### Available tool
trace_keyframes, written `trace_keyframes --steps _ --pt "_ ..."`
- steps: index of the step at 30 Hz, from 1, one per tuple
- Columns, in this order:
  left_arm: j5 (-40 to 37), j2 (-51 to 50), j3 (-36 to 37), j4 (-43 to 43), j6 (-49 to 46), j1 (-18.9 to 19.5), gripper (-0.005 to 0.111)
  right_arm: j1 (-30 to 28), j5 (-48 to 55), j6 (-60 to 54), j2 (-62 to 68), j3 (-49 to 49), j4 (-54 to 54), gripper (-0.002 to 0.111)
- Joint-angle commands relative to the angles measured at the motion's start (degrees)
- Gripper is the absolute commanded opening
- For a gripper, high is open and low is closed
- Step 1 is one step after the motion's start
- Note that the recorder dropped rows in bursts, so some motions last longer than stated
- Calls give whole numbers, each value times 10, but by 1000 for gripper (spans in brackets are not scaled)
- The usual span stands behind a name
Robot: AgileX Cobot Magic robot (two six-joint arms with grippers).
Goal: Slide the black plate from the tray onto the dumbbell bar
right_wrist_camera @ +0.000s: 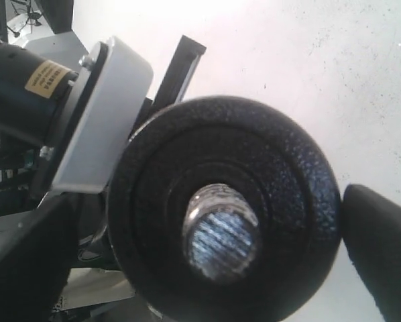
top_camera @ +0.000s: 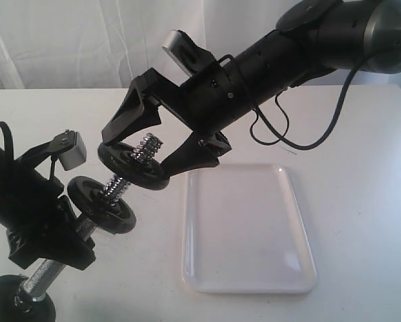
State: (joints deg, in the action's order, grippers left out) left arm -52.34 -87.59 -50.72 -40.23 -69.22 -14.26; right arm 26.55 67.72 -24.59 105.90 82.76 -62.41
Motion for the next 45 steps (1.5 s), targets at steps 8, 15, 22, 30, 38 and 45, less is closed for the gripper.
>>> trace_keyframes --steps 8,15,22,30,38,45 --pt "-38 20 -14 -128 0 -2 0 2 22 -53 -13 6 -28 103" --pt "-38 20 -14 -128 0 -2 0 -17 22 -69 -13 6 49 103" --pt "-33 20 -14 -128 0 -2 0 -50 22 -69 -13 6 49 103" --pt "1 20 -14 -128 0 -2 0 -68 22 -50 -13 6 60 103" --pt "90 6 -14 -133 49 -2 0 -68 22 -41 -13 6 89 103" --pt "155 -37 -14 -158 108 -2 0 -68 22 -74 -28 8 125 91"
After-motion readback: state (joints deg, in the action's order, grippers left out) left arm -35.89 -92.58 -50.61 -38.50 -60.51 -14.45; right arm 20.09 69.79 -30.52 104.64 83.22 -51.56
